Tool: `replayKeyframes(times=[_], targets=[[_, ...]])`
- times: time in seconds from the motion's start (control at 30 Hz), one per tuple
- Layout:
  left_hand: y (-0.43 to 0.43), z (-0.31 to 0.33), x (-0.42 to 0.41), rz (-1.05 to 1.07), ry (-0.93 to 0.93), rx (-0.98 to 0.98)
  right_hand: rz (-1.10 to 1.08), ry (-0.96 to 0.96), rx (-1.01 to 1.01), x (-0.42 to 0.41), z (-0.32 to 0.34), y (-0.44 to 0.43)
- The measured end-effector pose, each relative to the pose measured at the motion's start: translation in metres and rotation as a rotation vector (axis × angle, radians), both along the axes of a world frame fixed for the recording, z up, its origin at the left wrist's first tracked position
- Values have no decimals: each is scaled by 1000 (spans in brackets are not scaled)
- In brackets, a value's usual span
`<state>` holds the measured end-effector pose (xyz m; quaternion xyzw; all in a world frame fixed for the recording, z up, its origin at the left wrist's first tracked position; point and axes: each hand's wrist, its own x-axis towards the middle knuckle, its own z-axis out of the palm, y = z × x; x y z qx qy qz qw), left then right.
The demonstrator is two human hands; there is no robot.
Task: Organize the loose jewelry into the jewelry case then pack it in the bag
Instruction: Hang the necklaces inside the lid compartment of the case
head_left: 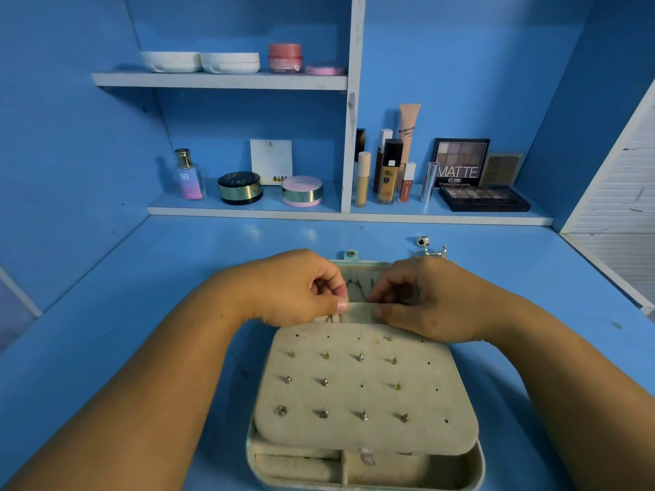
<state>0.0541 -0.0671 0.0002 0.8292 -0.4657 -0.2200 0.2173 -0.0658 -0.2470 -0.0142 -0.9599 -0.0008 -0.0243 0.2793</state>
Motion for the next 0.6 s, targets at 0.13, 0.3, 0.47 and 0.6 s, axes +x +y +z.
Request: replayKeyframes(times=[0.13,0.3,0.47,0.6], targets=[[0,-1,1,8,7,2,2,-9,78,1,1,-2],[-2,-4,1,27,-2,-23,-7,-21,42,3,-5,-6],[0,-8,8,112,-98,-184,-95,-107,-33,4,-4,-12],[3,-11,14,145,-216,-198,-193,-92,-92,5,-6,-24]])
